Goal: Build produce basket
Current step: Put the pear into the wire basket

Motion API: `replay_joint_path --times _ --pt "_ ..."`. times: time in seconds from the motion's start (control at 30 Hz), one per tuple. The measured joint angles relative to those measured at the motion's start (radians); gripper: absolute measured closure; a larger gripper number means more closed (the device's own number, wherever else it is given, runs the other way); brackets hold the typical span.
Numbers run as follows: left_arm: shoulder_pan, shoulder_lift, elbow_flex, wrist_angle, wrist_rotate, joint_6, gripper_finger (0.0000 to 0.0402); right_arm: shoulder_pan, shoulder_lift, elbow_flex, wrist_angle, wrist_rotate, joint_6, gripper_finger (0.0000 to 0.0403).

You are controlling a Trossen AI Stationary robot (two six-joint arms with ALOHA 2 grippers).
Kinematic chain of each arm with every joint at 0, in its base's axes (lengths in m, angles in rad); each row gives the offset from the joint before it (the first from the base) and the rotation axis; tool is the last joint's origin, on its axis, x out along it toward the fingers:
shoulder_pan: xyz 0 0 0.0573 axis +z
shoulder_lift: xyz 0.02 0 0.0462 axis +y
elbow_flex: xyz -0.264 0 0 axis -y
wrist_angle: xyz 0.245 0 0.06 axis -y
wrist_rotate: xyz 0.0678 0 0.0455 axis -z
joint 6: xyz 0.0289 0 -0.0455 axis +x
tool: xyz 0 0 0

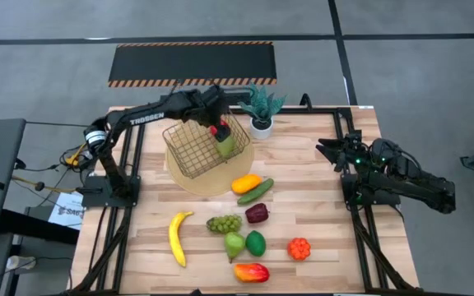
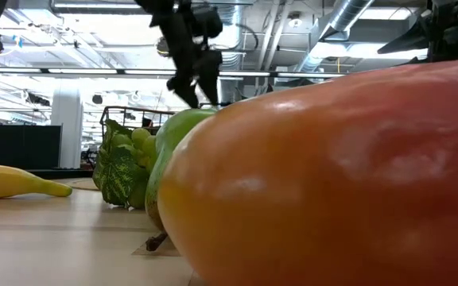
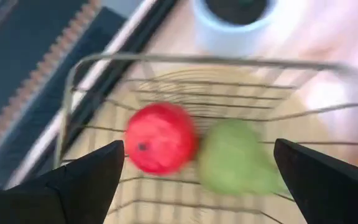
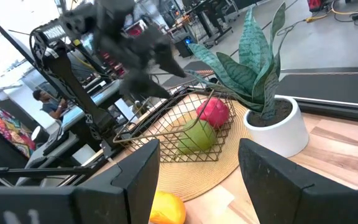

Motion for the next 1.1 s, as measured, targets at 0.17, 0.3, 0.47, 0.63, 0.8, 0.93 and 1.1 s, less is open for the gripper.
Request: replay_joint_path --times 0.17,0.3,0.47,0.63,0.8,0.93,1.1 --pt "-0.061 -0.002 0.146 -0.195 0.227 -0.027 0.0003 0.000 0.000 0.000 0.000 0.000 -0.004 0.0163" --pt "-0.171 -0.002 0.178 -0.328 0.335 -0.076 0.0003 0.000 0.000 0.000 -0.001 0.000 -0.006 0.0163" --pt "-0.383 -0.002 0.178 -0.423 0.343 -0.162 0.0003 0.000 0.000 0.000 -0.001 0.000 -0.009 0.0163" --pt "-0.614 -0.002 0.178 -0.355 0.214 -0.220 0.0003 0.000 0.000 0.000 -0.038 0.000 -0.009 0.0163" --pt "-0.769 0.004 0.178 -0.225 0.022 -0.159 0.0003 0.001 0.000 0.000 -0.076 -0.002 -0.008 0.0163" --pt "-0.824 0.004 0.103 -0.044 -0.020 -0.093 0.0003 0.004 0.000 0.000 -0.074 -0.003 -0.008 0.0163" --pt "-0.840 0.006 -0.034 0.121 -0.007 -0.116 0.0003 0.004 0.000 0.000 -0.077 -0.003 -0.008 0.0163"
